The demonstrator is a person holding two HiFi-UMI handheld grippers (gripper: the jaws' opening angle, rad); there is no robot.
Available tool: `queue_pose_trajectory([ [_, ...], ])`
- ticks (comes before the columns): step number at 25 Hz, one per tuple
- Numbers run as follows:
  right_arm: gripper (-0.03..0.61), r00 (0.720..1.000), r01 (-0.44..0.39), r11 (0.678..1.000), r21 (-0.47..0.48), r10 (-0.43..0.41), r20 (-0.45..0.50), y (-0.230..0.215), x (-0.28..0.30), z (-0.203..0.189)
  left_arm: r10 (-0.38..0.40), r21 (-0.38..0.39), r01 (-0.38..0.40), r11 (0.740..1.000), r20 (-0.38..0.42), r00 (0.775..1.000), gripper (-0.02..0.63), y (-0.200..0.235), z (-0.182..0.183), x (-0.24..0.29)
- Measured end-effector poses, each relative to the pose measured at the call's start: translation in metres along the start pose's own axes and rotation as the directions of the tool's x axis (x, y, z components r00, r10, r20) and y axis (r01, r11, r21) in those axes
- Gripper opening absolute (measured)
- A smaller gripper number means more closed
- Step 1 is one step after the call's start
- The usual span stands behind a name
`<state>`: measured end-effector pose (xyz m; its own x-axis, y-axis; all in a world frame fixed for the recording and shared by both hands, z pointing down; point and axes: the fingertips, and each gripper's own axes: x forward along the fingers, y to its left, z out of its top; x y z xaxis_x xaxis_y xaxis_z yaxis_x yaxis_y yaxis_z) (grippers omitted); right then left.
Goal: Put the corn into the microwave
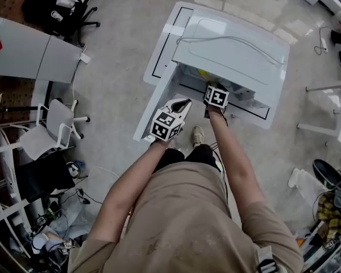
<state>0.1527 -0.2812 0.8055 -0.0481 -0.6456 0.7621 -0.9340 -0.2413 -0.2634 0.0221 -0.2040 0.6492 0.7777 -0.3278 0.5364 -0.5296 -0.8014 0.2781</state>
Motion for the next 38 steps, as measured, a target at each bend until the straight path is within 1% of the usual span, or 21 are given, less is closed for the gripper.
queue_pose_trajectory([
  [2,0.196,0.999,-0.031,0.999,-0.045,0.033,0.042,0.002,-0.007,-0.002,-0.007,0.005,0.007,1.000,0.017,1.000,0.002,-0.006,0.002,-0.005],
  [4,0.196,0.993,-0.075,0.996,-0.054,0.079,0.088,0.003,-0.021,0.001,-0.017,0.011,0.016,1.000,0.034,0.999,0.002,-0.012,0.005,-0.009],
  [7,0.196,0.975,-0.164,0.984,-0.073,0.173,0.141,0.014,-0.066,0.010,-0.029,0.007,0.029,1.000,0.070,0.997,0.002,-0.020,0.016,-0.017],
  [11,0.196,0.928,-0.274,0.946,-0.171,0.307,0.211,0.040,-0.148,0.030,-0.044,0.008,0.044,0.999,0.153,0.987,0.002,-0.030,0.046,-0.032],
  [14,0.196,0.889,-0.306,0.927,-0.216,0.360,0.284,0.047,-0.207,0.054,-0.061,0.009,0.060,0.998,0.218,0.974,0.002,-0.039,0.072,-0.044],
  [17,0.196,0.856,-0.275,0.919,-0.284,0.368,0.363,0.044,-0.257,0.076,-0.070,0.008,0.070,0.997,0.277,0.958,0.002,-0.046,0.095,-0.055],
  [21,0.196,0.827,-0.234,0.908,-0.348,0.374,0.420,0.036,-0.297,0.088,-0.071,0.023,0.067,0.997,0.328,0.942,0.002,-0.053,0.114,-0.066],
  [25,0.196,0.814,-0.169,0.901,-0.399,0.356,0.459,0.024,-0.325,0.094,-0.079,0.041,0.069,0.997,0.364,0.928,0.002,-0.057,0.129,-0.074],
  [28,0.196,0.806,-0.136,0.901,-0.411,0.342,0.483,0.013,-0.344,0.095,-0.083,0.044,0.071,0.996,0.384,0.919,0.003,-0.062,0.138,-0.082],
  [30,0.196,0.800,-0.118,0.904,-0.410,0.332,0.500,0.004,-0.351,0.092,-0.080,0.057,0.063,0.996,0.388,0.918,0.003,-0.063,0.141,-0.086],
  [33,0.196,0.793,-0.096,0.911,-0.400,0.313,0.522,-0.003,-0.358,0.089,-0.075,0.085,0.047,0.995,0.378,0.923,0.003,-0.062,0.140,-0.089],
  [38,0.196,0.795,-0.033,0.918,-0.395,0.264,0.547,-0.022,-0.360,0.084,-0.054,0.096,0.021,0.995,0.355,0.933,0.003,-0.054,0.133,-0.083],
])
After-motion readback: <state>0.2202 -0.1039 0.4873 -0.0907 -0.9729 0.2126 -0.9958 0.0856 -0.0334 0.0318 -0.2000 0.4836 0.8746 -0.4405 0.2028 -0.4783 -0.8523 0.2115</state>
